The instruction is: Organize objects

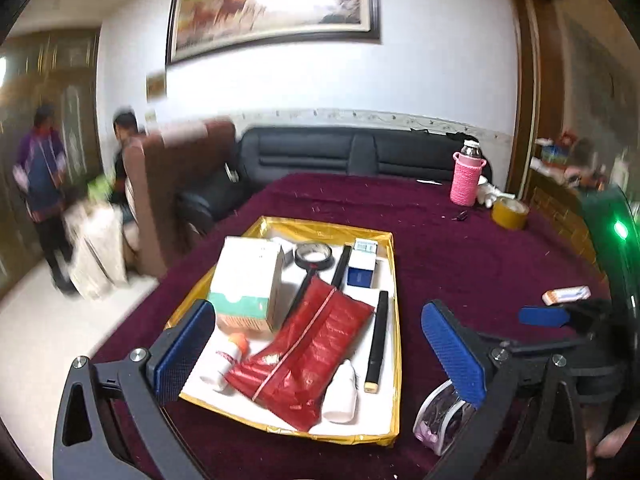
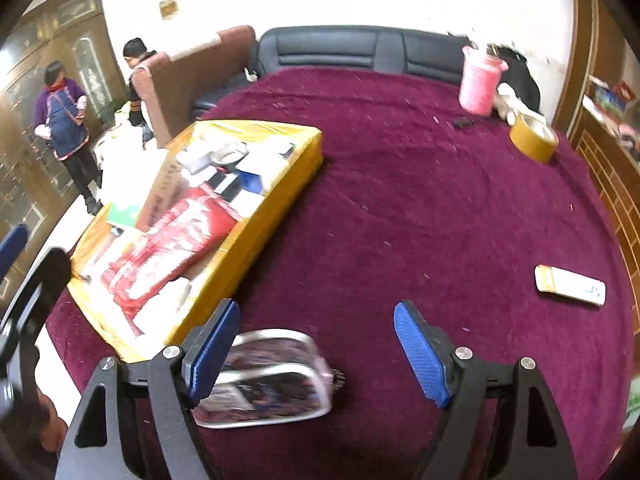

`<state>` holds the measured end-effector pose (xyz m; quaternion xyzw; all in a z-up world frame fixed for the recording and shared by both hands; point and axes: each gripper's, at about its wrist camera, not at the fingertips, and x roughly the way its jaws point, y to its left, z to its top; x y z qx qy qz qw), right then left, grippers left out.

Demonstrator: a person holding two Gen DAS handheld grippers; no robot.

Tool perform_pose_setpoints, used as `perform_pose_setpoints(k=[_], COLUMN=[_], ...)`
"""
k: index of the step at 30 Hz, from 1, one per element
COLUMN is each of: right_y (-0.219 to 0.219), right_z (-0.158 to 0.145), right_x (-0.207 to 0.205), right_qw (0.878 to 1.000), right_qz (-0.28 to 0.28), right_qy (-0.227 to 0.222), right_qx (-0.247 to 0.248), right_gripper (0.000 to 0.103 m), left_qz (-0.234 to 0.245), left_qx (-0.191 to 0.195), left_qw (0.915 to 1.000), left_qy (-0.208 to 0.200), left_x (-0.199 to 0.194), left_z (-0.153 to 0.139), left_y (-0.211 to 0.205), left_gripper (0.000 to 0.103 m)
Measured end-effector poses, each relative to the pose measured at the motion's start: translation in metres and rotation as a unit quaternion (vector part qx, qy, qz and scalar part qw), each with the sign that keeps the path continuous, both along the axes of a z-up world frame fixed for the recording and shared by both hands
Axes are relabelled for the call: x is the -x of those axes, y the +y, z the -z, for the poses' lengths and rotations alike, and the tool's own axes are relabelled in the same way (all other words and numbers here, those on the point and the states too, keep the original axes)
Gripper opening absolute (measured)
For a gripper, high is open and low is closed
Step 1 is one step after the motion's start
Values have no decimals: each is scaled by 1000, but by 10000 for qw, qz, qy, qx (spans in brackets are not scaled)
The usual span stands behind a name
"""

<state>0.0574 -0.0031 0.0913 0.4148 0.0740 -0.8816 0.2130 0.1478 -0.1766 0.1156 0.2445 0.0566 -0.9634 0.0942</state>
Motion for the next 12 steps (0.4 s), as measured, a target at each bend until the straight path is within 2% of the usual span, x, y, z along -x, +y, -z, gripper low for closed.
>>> perform_pose_setpoints(k=[3,4,7,10,12], right_y=[-18,-25,-43,-59,-65], right_z=[-8,-10,-7,2,6], right_x=[-16,-21,-29,-31,-29], right_qw=[9993,9986,9969,9962,9963], right_qz=[-156,-219,-358,-521,-554], right_qy=[349,471,636,571,512], right_qx=[-59,-112,-300,-397,-408], right_gripper=[87,88,91,91,91], left_qz=[-61,-111,-405,-671,-817], left_qx=[-552,-608,-473,-521,-413], left_qw=[9985,9981,9980,9964,9958], left_qy=[12,9,61,66,2], left_x=[-3,-4,-9,-12,-11], left_z=[0,-1,-3,-4,-3], left_y=[-28,-33,-45,-55,-58], left_gripper=[103,103,103,103,103])
